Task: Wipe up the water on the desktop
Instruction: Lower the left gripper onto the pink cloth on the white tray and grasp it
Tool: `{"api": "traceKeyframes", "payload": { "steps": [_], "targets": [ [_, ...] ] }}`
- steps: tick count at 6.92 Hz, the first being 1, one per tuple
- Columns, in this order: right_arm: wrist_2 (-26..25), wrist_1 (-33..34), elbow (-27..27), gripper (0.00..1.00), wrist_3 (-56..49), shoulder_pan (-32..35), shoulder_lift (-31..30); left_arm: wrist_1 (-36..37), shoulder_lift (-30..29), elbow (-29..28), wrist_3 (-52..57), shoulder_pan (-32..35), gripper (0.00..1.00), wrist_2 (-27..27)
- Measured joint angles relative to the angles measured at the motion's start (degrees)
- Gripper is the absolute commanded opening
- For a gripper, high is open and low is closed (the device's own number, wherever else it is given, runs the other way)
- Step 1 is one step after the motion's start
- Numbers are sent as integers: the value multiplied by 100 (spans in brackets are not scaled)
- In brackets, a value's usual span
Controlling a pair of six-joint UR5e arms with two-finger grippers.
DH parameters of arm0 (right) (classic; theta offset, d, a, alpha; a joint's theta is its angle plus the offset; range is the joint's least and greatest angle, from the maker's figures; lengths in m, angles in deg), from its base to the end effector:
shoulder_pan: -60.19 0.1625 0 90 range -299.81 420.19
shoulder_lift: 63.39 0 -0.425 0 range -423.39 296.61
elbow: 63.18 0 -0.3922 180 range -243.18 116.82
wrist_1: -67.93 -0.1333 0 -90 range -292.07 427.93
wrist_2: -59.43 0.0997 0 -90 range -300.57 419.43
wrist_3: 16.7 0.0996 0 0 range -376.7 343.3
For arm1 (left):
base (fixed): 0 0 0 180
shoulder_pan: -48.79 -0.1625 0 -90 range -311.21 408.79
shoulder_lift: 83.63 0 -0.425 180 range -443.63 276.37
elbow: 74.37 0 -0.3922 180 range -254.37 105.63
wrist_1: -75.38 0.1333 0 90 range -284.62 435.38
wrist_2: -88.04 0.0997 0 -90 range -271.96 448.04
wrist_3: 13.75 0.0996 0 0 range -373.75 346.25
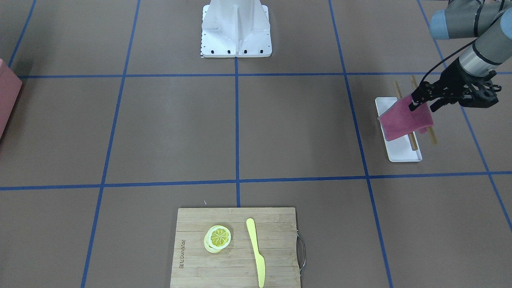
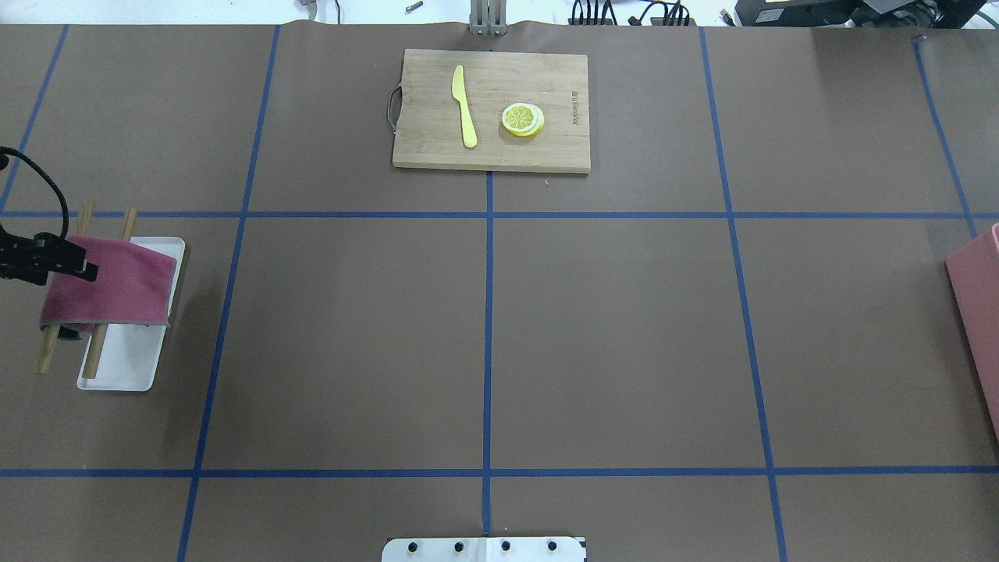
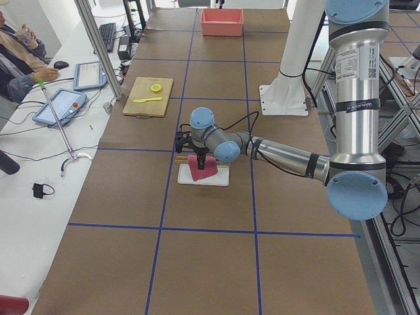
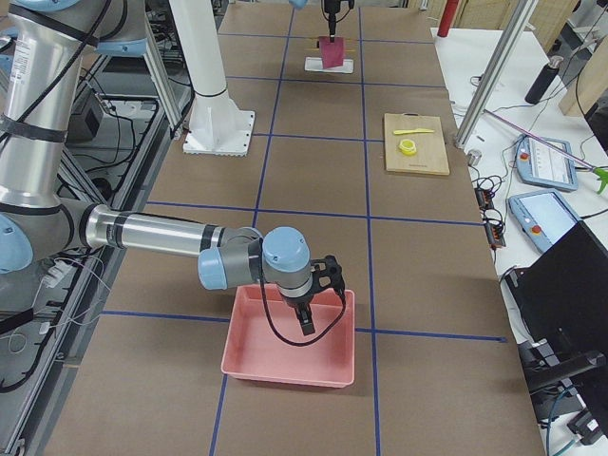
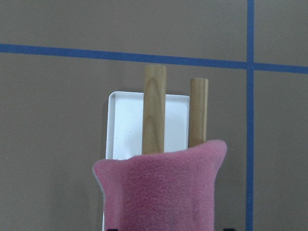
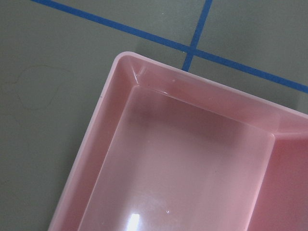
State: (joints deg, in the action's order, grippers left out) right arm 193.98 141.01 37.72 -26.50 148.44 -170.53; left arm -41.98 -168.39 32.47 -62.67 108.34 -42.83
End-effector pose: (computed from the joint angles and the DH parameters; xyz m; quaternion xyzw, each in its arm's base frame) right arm 0.0519 -0.3775 0.6625 0.1124 -0.3704 -0.1278 0.9131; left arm 0.1796 -0.4399 0.5027 0.0303 0.4529 -0.0269 0.8907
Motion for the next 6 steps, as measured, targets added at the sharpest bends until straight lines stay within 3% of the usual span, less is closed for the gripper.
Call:
{"api": "traceKeyframes", "payload": {
  "steps": [2,3,6],
  "targets": [
    [21,1,0,100,4,0,0,10,16,12,64,31,27,15],
    [25,0,0,100,4,0,0,11,21,24,69,51,25,15],
    [39,4,-1,100,5,0,-16,11,27,40,67,76,0,15]
  ]
}}
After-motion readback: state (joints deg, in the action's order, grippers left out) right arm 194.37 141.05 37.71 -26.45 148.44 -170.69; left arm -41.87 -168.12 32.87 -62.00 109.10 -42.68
